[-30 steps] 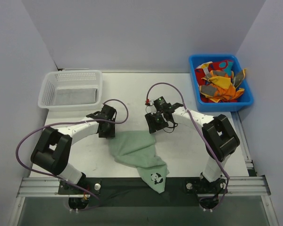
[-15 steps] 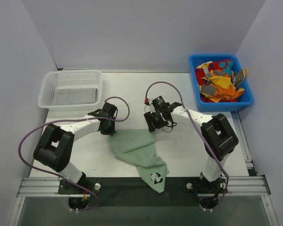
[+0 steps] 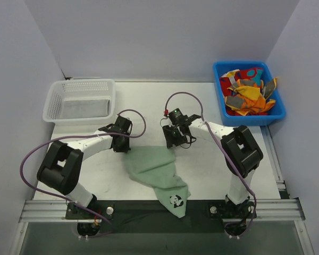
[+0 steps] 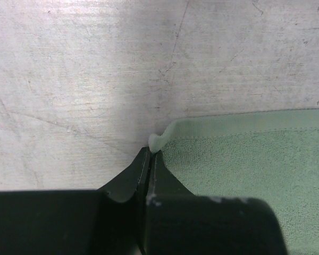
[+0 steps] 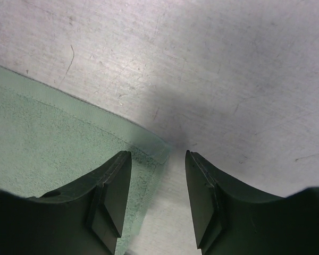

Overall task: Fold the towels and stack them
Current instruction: Flatten out the crumpled towel

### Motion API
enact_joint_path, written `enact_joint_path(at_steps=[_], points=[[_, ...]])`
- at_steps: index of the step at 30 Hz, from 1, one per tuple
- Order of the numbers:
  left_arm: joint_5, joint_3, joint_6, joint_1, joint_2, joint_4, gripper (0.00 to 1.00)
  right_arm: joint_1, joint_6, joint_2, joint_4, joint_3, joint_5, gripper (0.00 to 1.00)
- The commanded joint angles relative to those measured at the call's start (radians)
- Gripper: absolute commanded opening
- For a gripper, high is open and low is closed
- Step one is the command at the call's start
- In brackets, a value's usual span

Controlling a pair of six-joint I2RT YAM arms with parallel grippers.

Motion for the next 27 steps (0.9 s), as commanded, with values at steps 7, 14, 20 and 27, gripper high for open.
enact_joint_path(at_steps=[7,14,20,27], points=[[0.055,-0.031,-0.008,-0.004,-0.004,-0.019,0.00,0.076,0.117,0.061,-0.136,0.057,0.122,0.45],[0.050,-0.042,-0.010,-0.004,-0.020,-0.019,0.00,0.070,0.143,0.117,-0.150,0.077,0.125,0.45],[0.045,-0.043,-0.010,-0.003,-0.027,-0.019,0.00,0.061,0.147,0.097,-0.153,0.049,0.128,0.44],[0.044,-0.049,-0.011,-0.003,-0.035,-0.023,0.00,0.036,0.134,0.081,-0.155,0.033,0.133,0.40]])
